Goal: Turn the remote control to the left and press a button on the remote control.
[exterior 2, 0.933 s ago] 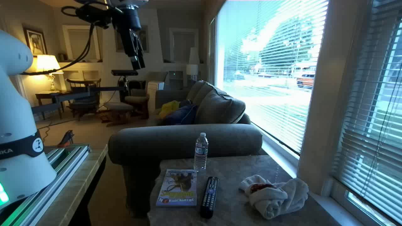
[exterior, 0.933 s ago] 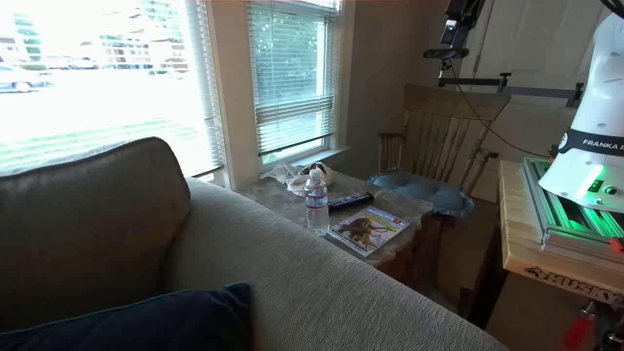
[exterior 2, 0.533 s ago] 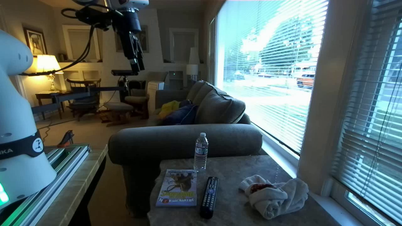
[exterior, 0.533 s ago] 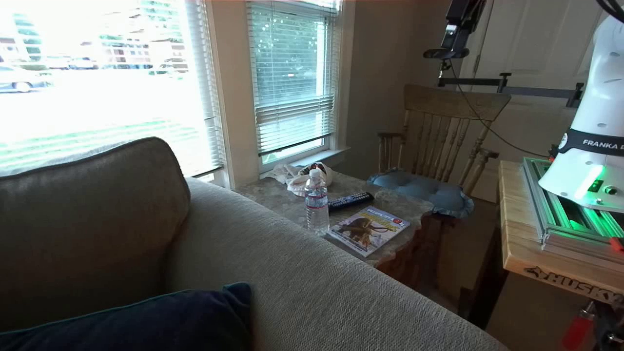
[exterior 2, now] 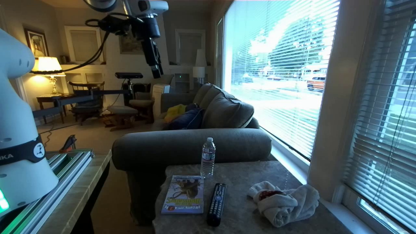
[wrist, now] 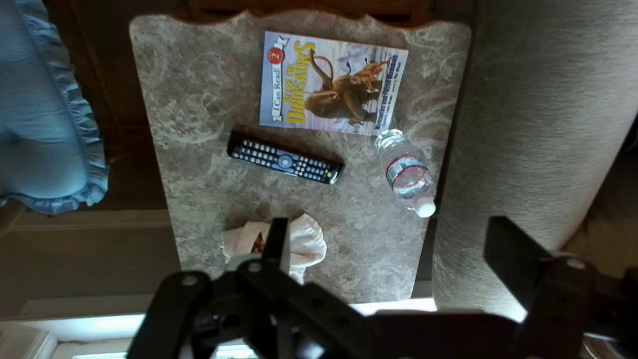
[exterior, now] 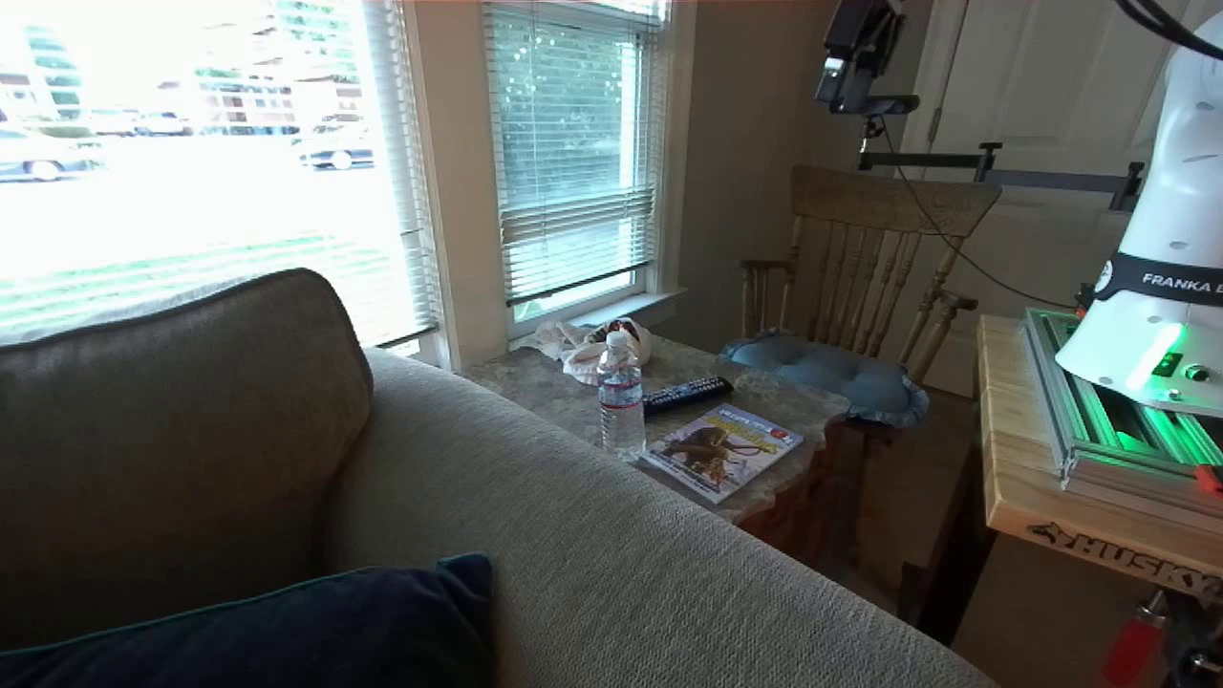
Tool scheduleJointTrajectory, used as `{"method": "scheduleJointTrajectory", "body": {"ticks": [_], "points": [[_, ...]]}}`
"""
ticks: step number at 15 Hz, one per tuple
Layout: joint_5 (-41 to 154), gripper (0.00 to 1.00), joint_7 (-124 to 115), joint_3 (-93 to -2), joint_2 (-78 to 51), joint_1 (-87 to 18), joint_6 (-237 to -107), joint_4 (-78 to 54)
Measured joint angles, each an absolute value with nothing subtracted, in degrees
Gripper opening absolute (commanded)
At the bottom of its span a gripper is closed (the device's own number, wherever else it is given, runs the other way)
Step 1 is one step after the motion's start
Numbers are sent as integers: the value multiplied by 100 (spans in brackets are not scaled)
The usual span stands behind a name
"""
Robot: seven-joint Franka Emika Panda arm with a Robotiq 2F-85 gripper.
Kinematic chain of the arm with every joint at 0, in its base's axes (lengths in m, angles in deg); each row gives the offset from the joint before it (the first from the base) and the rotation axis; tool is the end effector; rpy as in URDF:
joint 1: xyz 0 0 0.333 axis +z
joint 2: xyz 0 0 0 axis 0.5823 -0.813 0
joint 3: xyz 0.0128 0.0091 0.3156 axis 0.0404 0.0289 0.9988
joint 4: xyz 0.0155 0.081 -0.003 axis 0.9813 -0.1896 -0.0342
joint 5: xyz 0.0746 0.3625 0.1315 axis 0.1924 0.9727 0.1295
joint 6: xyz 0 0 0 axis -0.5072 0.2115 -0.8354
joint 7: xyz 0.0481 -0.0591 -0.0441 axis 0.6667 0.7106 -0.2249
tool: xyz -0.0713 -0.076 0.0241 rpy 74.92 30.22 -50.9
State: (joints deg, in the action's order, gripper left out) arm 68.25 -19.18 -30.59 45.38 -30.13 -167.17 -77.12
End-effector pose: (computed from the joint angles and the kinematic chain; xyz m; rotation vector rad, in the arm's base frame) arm 0.3260 0.1098 0.4457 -3.0610 0.2073 -0.3658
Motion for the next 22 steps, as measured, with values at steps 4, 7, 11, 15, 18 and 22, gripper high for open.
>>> {"method": "scheduleJointTrajectory", "body": {"ticks": [4,7,11,15,18,22], "points": [[6826,100,-1586,-3186,3442,-2939,-17984,-7416],[6830,100,-1315,-3366,2840,-2792,-18640,-7219],[6819,100,-1278,-3464,2268,-2824,-19402,-7155],[6814,100,-1359,-3455,2026,-2949,-19639,-7132],[6808,100,-1043,-3476,2014,-2859,-19654,-7139],[6437,100,-417,-3506,1585,-2868,-20465,-7122]]}}
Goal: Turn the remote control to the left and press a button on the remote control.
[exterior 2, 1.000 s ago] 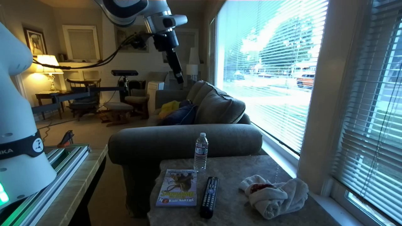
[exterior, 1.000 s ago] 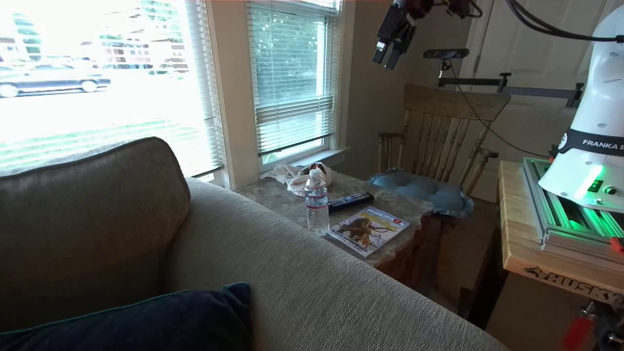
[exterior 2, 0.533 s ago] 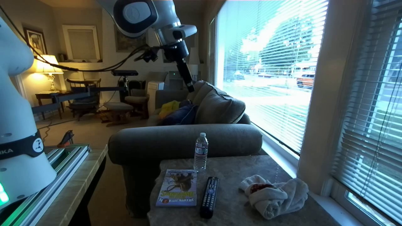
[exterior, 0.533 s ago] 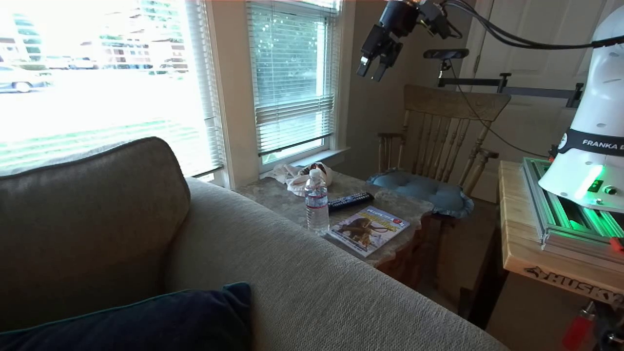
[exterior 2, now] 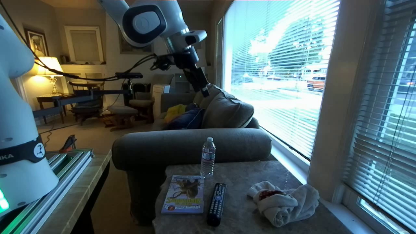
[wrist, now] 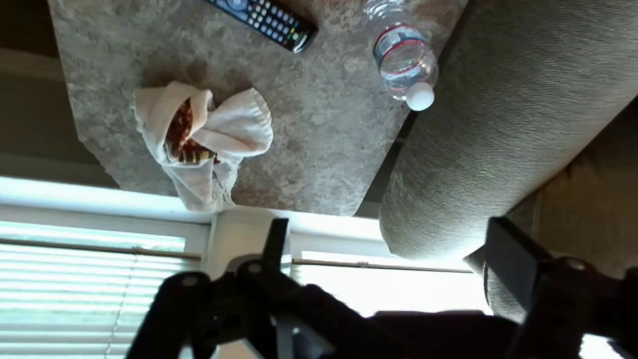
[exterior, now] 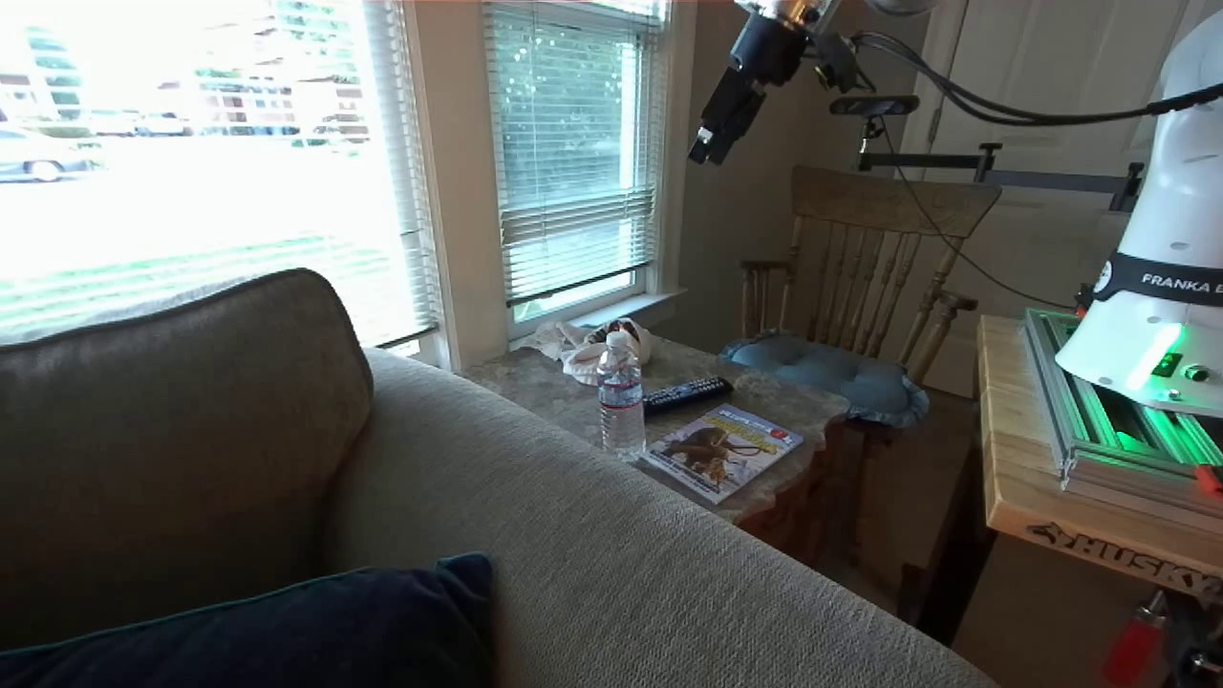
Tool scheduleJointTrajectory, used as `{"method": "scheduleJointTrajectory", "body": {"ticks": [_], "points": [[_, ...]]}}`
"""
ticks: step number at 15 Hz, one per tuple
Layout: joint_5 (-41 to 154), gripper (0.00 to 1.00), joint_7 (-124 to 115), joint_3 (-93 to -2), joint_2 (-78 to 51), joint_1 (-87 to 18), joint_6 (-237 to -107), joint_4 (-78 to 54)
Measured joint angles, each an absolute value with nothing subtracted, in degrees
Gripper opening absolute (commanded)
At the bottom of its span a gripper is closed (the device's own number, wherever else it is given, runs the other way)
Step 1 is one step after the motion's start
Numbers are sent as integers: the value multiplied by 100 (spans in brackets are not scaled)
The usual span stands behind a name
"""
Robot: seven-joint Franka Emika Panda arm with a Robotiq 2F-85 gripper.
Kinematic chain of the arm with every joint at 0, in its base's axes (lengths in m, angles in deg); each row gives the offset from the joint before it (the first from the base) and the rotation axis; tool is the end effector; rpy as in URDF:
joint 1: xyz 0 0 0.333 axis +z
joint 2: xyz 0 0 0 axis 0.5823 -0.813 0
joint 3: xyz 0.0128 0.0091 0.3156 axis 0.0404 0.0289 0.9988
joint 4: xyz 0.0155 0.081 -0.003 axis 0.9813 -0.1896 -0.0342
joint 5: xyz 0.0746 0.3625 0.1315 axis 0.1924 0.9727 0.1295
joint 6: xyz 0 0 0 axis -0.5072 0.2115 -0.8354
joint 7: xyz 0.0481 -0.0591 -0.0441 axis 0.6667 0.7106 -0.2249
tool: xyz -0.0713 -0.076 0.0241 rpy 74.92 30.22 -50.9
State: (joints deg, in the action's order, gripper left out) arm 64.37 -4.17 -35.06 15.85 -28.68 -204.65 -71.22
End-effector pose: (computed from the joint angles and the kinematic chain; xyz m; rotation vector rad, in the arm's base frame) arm 0.4381 0.1143 0.3715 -2.9591 -0.1812 -0.7288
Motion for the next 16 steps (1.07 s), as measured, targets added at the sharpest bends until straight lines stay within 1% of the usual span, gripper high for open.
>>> {"method": "scheduleJointTrajectory", "body": {"ticks": [4,7,11,14,16], "points": [[6324,100,671,-3786,671,-2762,-21210,-6891],[6408,100,1490,-3918,-102,-2753,-21256,-6527],[6408,100,2176,-3920,-986,-3101,-21216,-5930],[6408,100,2642,-3828,-1445,-3457,-21045,-5534],[5913,100,2475,-4068,-1641,-3457,-21042,-5359]]}}
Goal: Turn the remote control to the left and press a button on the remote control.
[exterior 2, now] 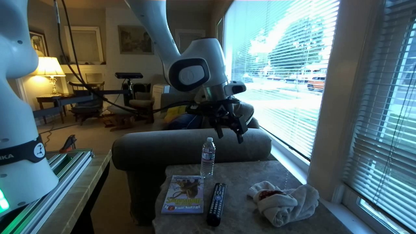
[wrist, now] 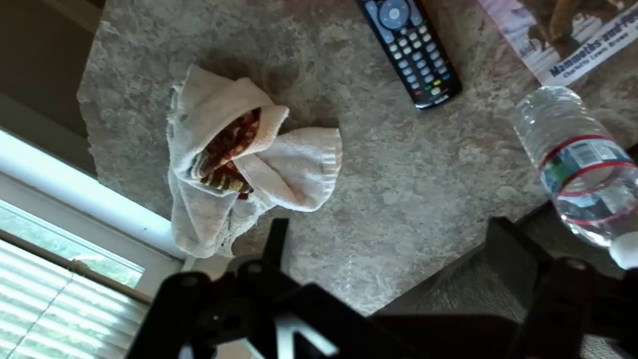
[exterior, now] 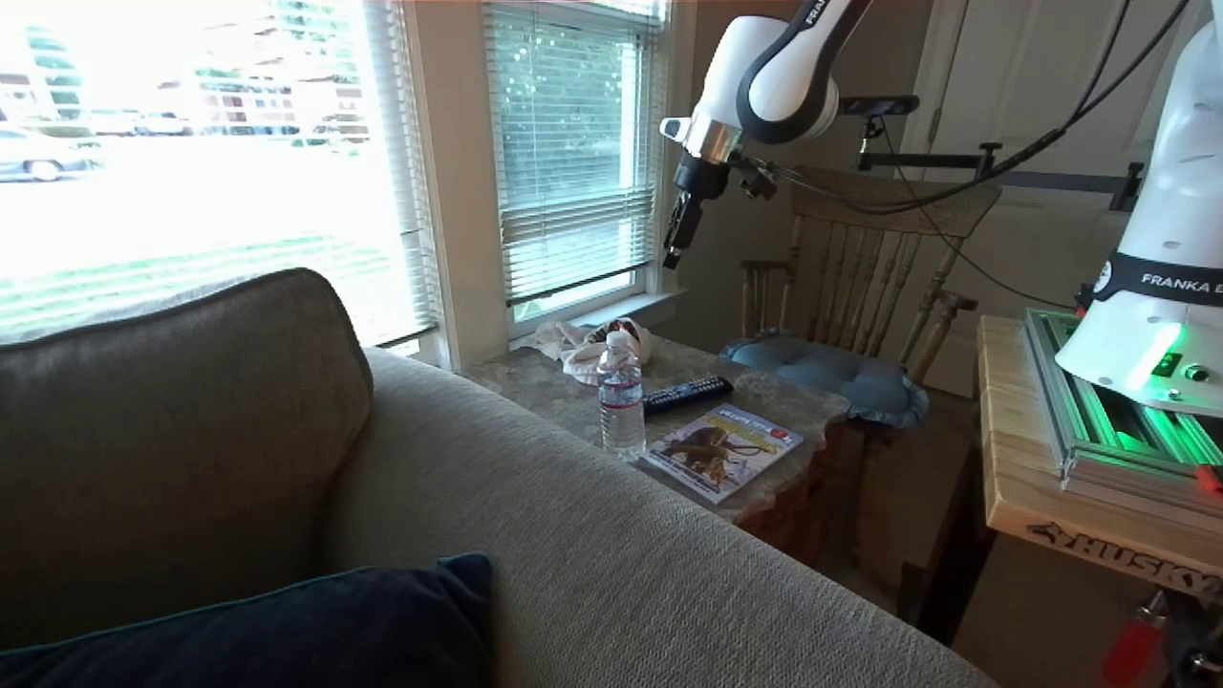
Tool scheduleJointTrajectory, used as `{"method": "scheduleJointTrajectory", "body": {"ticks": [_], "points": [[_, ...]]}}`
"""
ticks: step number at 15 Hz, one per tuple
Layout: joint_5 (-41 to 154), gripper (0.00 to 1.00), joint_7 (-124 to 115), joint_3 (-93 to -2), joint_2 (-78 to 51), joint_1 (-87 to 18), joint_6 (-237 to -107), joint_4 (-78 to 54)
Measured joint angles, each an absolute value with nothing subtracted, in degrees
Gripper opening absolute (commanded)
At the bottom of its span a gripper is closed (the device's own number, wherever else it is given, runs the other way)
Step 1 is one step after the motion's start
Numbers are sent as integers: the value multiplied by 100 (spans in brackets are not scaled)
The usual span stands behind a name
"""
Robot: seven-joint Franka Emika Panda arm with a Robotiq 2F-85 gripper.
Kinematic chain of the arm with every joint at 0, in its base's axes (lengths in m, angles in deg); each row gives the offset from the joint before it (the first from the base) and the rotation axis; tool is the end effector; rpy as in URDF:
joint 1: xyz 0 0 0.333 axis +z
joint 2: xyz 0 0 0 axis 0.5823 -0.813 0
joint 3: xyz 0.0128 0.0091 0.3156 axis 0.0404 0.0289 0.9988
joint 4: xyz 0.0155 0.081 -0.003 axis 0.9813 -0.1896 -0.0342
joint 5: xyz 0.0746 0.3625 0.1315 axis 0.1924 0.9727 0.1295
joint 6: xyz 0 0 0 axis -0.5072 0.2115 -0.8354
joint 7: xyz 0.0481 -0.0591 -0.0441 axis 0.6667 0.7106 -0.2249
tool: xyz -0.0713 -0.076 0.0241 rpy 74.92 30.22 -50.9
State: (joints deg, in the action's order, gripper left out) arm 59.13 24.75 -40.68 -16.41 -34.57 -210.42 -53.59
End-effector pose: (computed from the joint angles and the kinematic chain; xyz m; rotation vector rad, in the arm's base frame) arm 0.5454 0.0372 0.2263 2.9563 0.7553 0.5149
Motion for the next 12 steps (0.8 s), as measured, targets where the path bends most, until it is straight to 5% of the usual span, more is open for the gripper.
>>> {"method": "scheduleJointTrajectory", "body": {"ticks": [3,12], "points": [[5773,100,2430,-4183,-1729,-3443,-21044,-5282],[5998,100,4751,-2037,-2163,-5251,-20656,-5132]]}}
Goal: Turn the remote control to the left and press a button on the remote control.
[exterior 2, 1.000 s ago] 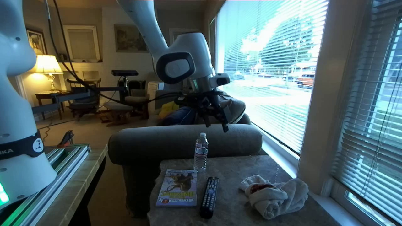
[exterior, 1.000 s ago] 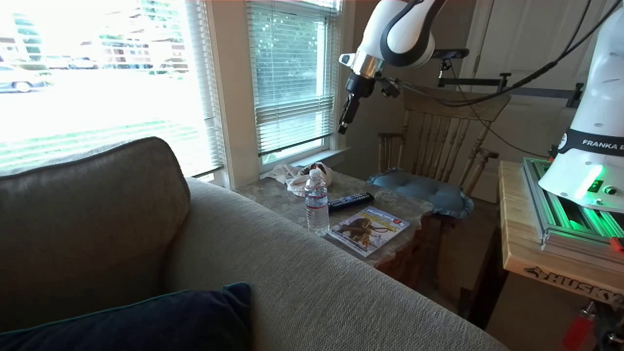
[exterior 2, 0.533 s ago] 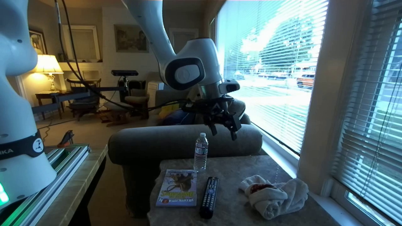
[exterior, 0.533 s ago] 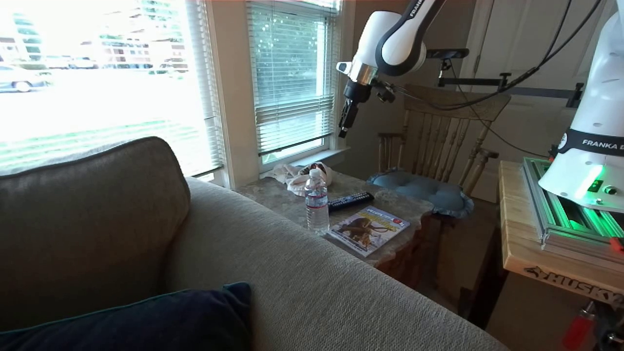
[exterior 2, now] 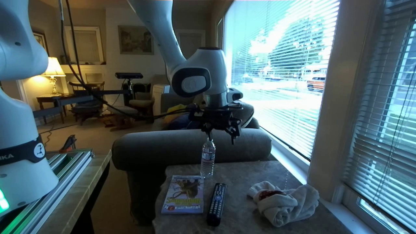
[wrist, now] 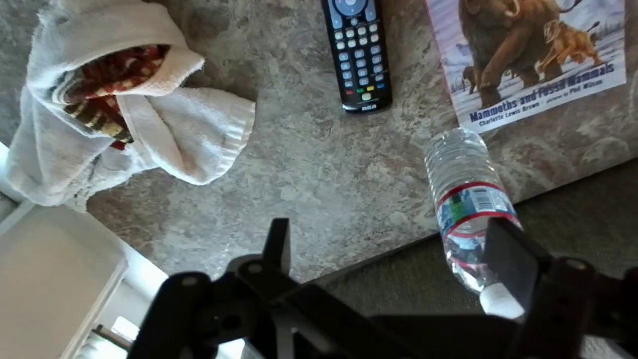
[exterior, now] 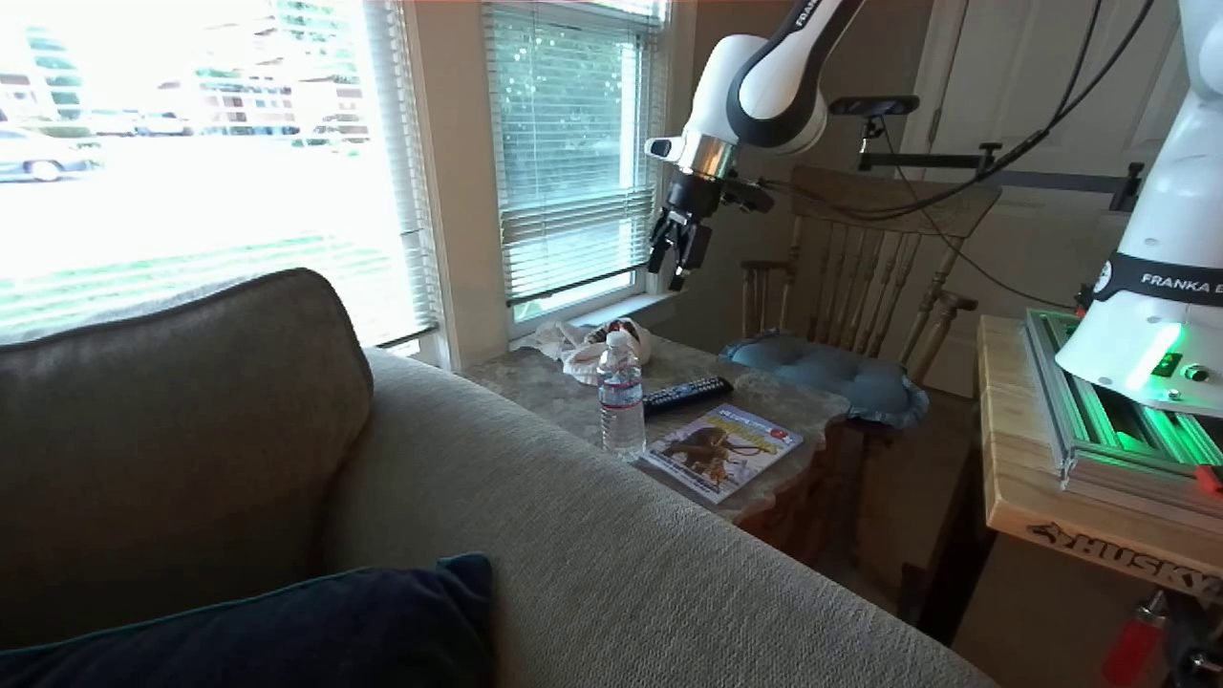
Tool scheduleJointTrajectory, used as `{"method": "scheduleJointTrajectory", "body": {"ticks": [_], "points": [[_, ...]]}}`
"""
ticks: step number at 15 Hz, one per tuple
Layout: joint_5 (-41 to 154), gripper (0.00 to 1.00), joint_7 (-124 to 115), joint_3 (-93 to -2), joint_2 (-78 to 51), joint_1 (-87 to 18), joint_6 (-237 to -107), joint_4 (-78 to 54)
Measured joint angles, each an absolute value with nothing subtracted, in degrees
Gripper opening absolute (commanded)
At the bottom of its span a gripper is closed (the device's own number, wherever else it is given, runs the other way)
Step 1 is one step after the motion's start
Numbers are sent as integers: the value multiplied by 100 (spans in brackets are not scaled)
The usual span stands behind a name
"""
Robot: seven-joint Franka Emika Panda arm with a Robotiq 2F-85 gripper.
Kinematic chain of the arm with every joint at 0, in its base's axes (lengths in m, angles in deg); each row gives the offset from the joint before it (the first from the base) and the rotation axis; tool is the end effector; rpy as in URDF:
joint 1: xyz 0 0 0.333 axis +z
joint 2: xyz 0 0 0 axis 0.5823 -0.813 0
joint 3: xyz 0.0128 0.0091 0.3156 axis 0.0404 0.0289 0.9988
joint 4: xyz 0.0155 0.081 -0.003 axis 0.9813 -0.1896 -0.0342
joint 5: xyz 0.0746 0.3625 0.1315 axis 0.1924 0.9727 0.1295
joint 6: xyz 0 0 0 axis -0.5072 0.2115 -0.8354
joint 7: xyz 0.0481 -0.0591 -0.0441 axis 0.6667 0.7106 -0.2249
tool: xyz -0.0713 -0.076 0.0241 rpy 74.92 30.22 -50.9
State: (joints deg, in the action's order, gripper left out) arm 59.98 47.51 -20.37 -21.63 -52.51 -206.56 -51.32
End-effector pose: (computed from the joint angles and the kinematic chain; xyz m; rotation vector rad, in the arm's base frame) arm 0.5463 0.0625 0.2011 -2.7582 -1.2930 -0.4467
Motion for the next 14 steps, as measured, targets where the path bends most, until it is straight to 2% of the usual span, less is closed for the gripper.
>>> {"method": "scheduleJointTrajectory", "body": {"ticks": [7,14], "points": [[5356,100,5838,-2683,-2804,-5035,-20540,-4655],[4706,100,5180,-4239,-3245,-3648,-21198,-4499]]}}
